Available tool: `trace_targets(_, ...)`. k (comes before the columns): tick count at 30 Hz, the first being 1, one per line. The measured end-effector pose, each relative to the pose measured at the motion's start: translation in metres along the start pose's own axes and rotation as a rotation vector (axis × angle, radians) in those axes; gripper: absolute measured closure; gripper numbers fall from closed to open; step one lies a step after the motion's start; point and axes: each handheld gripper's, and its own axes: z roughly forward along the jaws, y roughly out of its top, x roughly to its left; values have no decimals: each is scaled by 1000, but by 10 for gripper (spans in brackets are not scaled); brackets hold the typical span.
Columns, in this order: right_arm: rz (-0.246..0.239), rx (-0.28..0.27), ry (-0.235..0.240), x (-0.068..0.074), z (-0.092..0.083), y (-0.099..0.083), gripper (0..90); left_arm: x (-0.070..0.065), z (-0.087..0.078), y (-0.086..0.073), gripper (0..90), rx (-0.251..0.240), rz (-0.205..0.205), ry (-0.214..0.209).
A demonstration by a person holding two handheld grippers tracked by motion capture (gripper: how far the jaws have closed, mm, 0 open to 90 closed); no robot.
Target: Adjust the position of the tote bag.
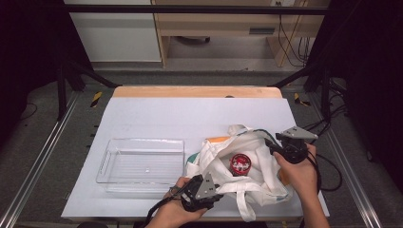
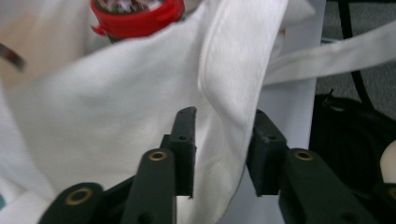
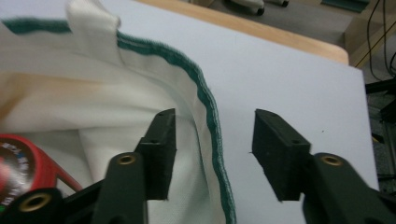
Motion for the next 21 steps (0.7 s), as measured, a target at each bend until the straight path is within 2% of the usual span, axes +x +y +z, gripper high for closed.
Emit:
trace_targets(5,-5,-51,-11,5,-23,8,379,0,-16,7,527,-41,-1,4)
trace_targets(8,15,-73,-1,6,-35,13,341,1,-23,13,484,-44,7,3)
trace_targets(12,20,-79,26,10,-44,16,318,4,-33,21,428,-68,-6,1)
trace_targets(16,-10,-80,27,19,-54,14,325,11,-41,30,393,-83,-8,29)
trace_targets(19,-11,-101,71,23,-65,13,383,21,-45,40,379,-97,-24,54)
trace_targets(21,0,-90,153,25,-70,13,446,28,-45,47,384,-100,-26,63)
